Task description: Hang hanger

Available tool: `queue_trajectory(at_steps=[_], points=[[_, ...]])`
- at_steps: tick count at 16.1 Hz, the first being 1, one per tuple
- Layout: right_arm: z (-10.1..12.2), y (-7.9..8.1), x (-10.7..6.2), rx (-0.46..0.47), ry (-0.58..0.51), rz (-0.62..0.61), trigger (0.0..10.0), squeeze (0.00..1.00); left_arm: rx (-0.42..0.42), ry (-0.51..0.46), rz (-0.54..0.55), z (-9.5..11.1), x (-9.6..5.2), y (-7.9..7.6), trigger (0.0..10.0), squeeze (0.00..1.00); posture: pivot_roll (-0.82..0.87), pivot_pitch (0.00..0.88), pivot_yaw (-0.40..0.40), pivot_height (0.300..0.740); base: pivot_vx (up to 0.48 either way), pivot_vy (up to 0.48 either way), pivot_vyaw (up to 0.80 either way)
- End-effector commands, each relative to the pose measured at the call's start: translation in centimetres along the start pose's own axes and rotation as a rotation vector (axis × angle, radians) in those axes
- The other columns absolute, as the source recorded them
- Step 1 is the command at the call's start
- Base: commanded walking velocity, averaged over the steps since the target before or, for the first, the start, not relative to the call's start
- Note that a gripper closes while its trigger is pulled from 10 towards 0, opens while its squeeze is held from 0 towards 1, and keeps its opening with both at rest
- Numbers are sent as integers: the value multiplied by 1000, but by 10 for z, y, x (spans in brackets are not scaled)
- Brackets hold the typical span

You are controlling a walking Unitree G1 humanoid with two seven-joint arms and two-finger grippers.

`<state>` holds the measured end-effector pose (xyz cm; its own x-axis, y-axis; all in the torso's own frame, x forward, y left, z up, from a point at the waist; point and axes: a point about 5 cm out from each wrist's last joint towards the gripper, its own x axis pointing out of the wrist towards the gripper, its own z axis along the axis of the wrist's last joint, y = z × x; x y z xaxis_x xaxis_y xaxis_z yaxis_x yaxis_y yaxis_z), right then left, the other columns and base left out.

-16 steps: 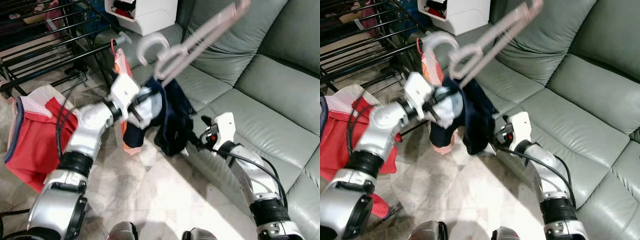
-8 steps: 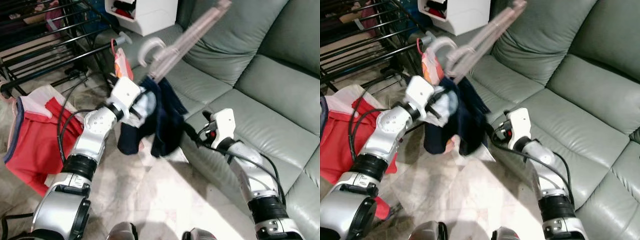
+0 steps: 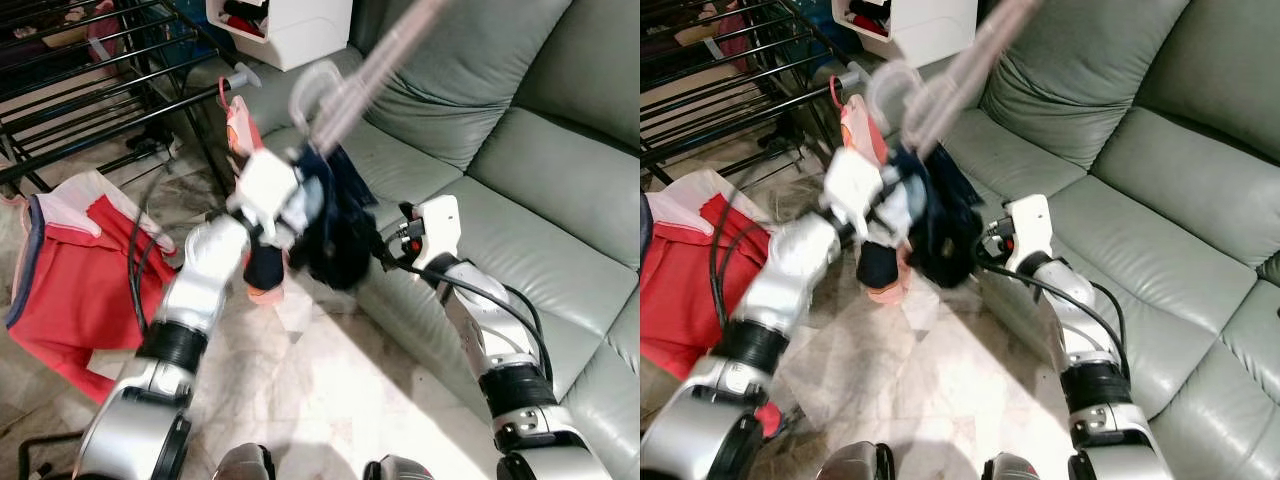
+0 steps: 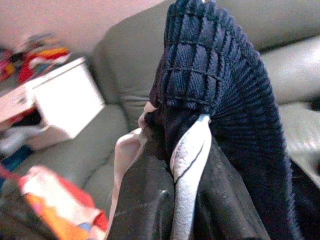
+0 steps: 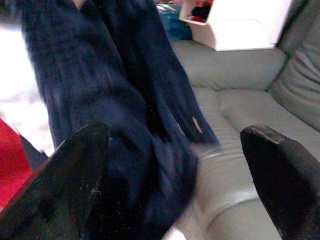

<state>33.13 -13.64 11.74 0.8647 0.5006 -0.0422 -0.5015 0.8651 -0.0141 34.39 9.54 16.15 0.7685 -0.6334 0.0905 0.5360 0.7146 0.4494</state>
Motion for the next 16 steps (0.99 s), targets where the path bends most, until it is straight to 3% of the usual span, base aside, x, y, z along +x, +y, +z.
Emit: queue_trajectory(at_steps=[1,3,4,8,10,13,14,16], points=[[-7,7,4,28,53,50,10000,0,61,-71,-66,9,-2,-6,10000,0,-58,35,42,740,0,0,0],[-27,10,3,-17,197,68,10000,0,52,-72,-84,6,-7,-6,10000,0,-62,38,37,740,0,0,0],[-34,13,5,1,239,71,10000,0,1,-87,-34,12,-3,1,10000,0,-60,39,34,740,0,0,0],[-53,25,8,79,366,78,10000,0,-76,-170,69,34,8,16,10000,0,-57,39,26,740,0,0,0],[-61,20,2,91,398,36,10000,0,-74,-200,133,45,9,30,10000,0,-57,41,21,740,0,0,0],[-65,-7,-13,145,426,-129,10000,0,-55,-200,208,50,4,54,10000,0,-58,40,20,740,0,0,0],[-67,-21,-22,124,435,-206,0,0,-35,-189,236,48,0,64,10000,0,-58,40,18,740,0,0,0],[-64,-39,-35,114,417,-290,0,0,0,-161,262,43,-7,77,10000,0,-56,40,17,740,0,0,0]])
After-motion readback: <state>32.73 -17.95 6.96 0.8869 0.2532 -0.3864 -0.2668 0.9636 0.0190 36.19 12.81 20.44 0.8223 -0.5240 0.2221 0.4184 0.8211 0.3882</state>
